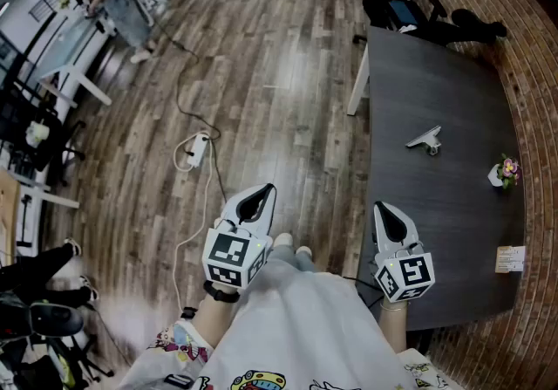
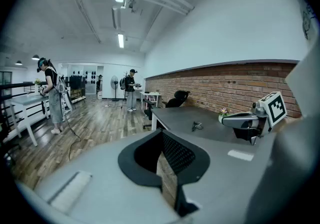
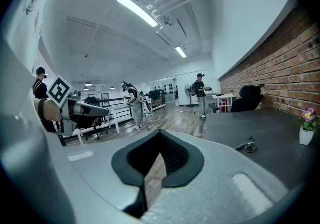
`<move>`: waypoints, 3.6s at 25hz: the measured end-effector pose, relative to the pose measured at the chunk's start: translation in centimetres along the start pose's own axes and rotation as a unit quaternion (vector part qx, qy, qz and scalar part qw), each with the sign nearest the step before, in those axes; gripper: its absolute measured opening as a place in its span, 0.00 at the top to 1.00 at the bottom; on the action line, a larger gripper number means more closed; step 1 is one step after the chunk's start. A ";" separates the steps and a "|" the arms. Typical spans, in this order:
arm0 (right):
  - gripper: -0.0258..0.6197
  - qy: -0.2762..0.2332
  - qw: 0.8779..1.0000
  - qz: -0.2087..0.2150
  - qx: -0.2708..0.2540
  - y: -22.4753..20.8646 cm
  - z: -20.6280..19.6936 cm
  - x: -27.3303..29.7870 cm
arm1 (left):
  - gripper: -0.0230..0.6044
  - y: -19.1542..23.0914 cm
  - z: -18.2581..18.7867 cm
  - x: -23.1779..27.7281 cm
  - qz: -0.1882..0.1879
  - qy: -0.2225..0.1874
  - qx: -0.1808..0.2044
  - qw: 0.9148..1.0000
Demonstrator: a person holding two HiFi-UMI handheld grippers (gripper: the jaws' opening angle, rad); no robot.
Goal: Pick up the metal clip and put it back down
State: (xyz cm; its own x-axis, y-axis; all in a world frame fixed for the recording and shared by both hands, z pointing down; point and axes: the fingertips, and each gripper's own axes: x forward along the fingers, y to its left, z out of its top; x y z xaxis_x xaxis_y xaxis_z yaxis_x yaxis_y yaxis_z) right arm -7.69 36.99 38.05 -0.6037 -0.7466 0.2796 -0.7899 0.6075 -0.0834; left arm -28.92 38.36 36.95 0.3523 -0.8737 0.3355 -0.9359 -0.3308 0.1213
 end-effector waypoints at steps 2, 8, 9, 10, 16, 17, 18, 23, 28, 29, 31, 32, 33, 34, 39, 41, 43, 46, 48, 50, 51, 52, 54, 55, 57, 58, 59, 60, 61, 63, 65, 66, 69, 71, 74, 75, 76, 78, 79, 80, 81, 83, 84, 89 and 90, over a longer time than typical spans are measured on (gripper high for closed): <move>0.96 -0.001 1.000 0.008 0.011 0.3 0.1 0.1 | 0.95 -0.3 0.0 -0.1 -0.005 -0.001 -0.001 1.000; 0.95 -0.009 0.999 0.025 0.038 0.8 0.4 0.8 | 0.95 -0.3 0.3 0.1 -0.013 -0.011 -0.007 1.000; 0.90 -0.009 0.999 0.027 0.037 0.9 0.5 0.9 | 0.94 -0.1 0.3 0.2 -0.014 -0.012 -0.009 1.000; 0.87 -0.009 0.999 0.027 0.036 0.8 0.6 1.1 | 0.92 0.1 0.3 0.5 -0.015 -0.013 -0.011 1.000; 0.77 -0.011 0.999 0.021 0.042 -0.3 1.3 3.2 | 0.85 1.5 0.8 3.1 -0.027 -0.013 -0.014 0.999; 0.75 -0.012 0.999 0.020 0.043 -0.5 1.4 3.7 | 0.83 1.8 0.9 3.9 -0.030 -0.013 -0.015 0.999; 0.74 -0.012 0.999 0.020 0.043 -0.8 1.5 4.2 | 0.82 2.0 1.0 4.6 -0.033 -0.013 -0.015 0.999; 0.68 -0.003 0.999 0.018 0.039 -2.6 2.5 7.6 | 0.76 4.0 2.0 8.9 -0.046 -0.007 -0.015 0.999; 0.67 -0.003 0.999 0.008 0.049 -5.5 4.4 12.1 | 0.72 6.8 3.9 13.8 -0.058 -0.002 -0.022 0.998; 0.66 -0.005 0.999 0.006 0.049 -6.0 4.8 13.1 | 0.71 7.5 4.4 14.7 -0.060 -0.002 -0.021 0.998; 0.64 -0.006 0.999 0.001 0.051 -7.0 5.5 14.9 | 0.70 8.6 5.3 16.3 -0.061 -0.003 -0.016 0.998; 0.64 -0.006 0.999 0.000 0.052 -7.5 5.8 15.6 | 0.69 9.2 5.7 17.0 -0.061 -0.002 -0.014 0.998; 0.63 -0.005 0.999 -0.001 0.052 -7.9 6.0 16.3 | 0.68 9.8 6.0 17.7 -0.061 -0.002 -0.014 0.998; 0.63 -0.004 0.999 -0.004 0.053 -8.3 6.3 16.9 | 0.67 10.3 6.3 18.2 -0.061 -0.002 -0.013 0.998; 0.62 -0.006 0.998 -0.019 0.055 -9.6 7.5 20.1 | 0.64 13.1 7.1 20.8 -0.068 -0.001 -0.015 0.998; 0.61 -0.005 0.998 -0.023 0.053 -9.9 7.9 21.2 | 0.63 14.1 7.3 21.6 -0.070 -0.001 -0.013 0.997; 0.61 -0.005 0.998 -0.029 0.051 -10.0 8.2 22.1 | 0.62 14.9 7.4 22.2 -0.075 0.000 -0.013 0.997; 0.58 -0.006 0.998 -0.042 0.051 -10.3 8.6 22.9 | 0.60 15.9 7.5 22.8 -0.083 0.004 -0.009 0.996; 0.58 -0.004 0.997 -0.050 0.054 -10.5 8.5 23.1 | 0.59 16.4 7.4 23.1 -0.085 0.010 -0.007 0.996; 0.56 0.002 0.997 -0.057 0.058 -10.9 8.2 23.0 | 0.59 16.7 7.1 23.4 -0.085 0.015 -0.009 0.996; 0.55 0.005 0.996 -0.062 0.059 -11.3 8.1 22.9 | 0.58 16.6 6.9 23.7 -0.086 0.019 -0.011 0.996; 0.55 0.007 0.996 -0.069 0.062 -11.8 7.9 22.8 | 0.58 16.6 6.7 24.1 -0.088 0.023 -0.012 0.996; 0.53 0.009 0.994 -0.080 0.069 -12.7 7.6 22.9 | 0.57 16.6 6.3 25.0 -0.092 0.031 -0.013 0.995; 0.52 0.011 0.994 -0.084 0.073 -13.0 7.3 23.1 | 0.56 16.6 6.2 25.5 -0.094 0.035 -0.012 0.995; 0.51 0.014 0.992 -0.091 0.082 -13.9 6.9 23.2 | 0.54 16.4 6.2 26.4 -0.099 0.040 -0.010 0.994; 0.51 0.013 0.992 -0.096 0.086 -14.5 6.8 23.3 | 0.54 16.3 6.3 27.0 -0.101 0.041 -0.007 0.994; 0.51 0.010 0.991 -0.101 0.090 -15.2 6.7 23.5 | 0.53 16.2 6.5 27.6 -0.104 0.041 -0.003 0.994; 0.50 0.007 0.990 -0.107 0.093 -15.9 6.8 23.7 | 0.53 16.1 6.8 28.4 -0.108 0.041 0.000 0.993; 0.50 0.004 0.989 -0.113 0.096 -16.7 6.9 23.9 | 0.53 16.0 7.2 29.2 -0.112 0.041 0.004 0.993; 0.50 -0.002 0.987 -0.126 0.099 -18.3 7.4 24.4 | 0.52 15.8 8.1 31.0 -0.122 0.040 0.011 0.992; 0.50 -0.010 0.985 -0.138 0.101 -20.1 8.1 24.8 | 0.52 15.5 9.1 33.1 -0.133 0.039 0.018 0.990; 0.50 -0.013 0.984 -0.143 0.102 -21.0 8.4 25.0 | 0.52 15.2 9.7 34.2 -0.139 0.038 0.022 0.989; 0.50 -0.020 0.980 -0.165 0.107 -23.8 9.2 25.0 | 0.51 13.8 11.7 37.9 -0.163 0.032 0.033 0.985; 0.50 -0.025 0.976 -0.186 0.113 -25.7 9.7 24.7 | 0.51 12.5 13.1 40.4 -0.185 0.030 0.044 0.981; 0.49 -0.033 0.969 -0.212 0.122 -28.4 10.2 23.8 | 0.50 10.0 15.0 43.6 -0.216 0.028 0.059 0.974; 0.49 -0.037 0.966 -0.222 0.125 -29.3 10.4 23.3 | 0.50 9.1 15.6 44.6 -0.226 0.028 0.064 0.972; 0.49 -0.043 0.963 -0.232 0.129 -30.1 10.5 22.8 | 0.50 8.1 16.1 45.5 -0.236 0.027 0.070 0.969; 0.49 -0.059 0.954 -0.258 0.142 -31.6 10.6 21.8 | 0.50 6.3 17.0 47.3 -0.261 0.029 0.085 0.961; 0.49 -0.067 0.948 -0.271 0.150 -32.1 10.5 21.3 | 0.50 5.5 17.3 48.1 -0.274 0.031 0.092 0.957; 0.49 -0.074 0.943 -0.283 0.156 -32.6 10.4 20.7 | 0.50 4.7 17.6 48.9 -0.286 0.033 0.098 0.953; 0.49 -0.079 0.939 -0.294 0.160 -33.1 10.3 20.2 | 0.50 3.8 17.8 49.6 -0.296 0.034 0.103 0.949; 0.49 -0.085 0.932 -0.311 0.166 -34.0 10.1 19.2 | 0.50 1.9 18.2 50.9 -0.315 0.036 0.112 0.942; 0.49 -0.087 0.928 -0.320 0.168 -34.5 10.0 18.7 | 0.50 0.9 18.4 51.5 -0.326 0.037 0.116 0.938; 0.49 -0.106 0.901 -0.378 0.182 -36.3 9.3 15.7 | 0.49 -3.7 19.3 54.1 -0.380 0.040 0.139 0.914; 0.49 -0.111 0.895 -0.391 0.185 -36.5 9.1 15.0 | 0.49 -4.6 19.4 54.5 -0.391 0.041 0.144 0.908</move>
State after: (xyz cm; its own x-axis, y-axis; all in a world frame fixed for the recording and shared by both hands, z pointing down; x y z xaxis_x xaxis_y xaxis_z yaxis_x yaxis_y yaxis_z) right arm 11.16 1.15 36.54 0.1761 -0.9642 0.1981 -0.9366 -0.2261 -0.2678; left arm -5.29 -14.68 36.53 0.8965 -0.3051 0.3213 -0.3543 -0.9290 0.1065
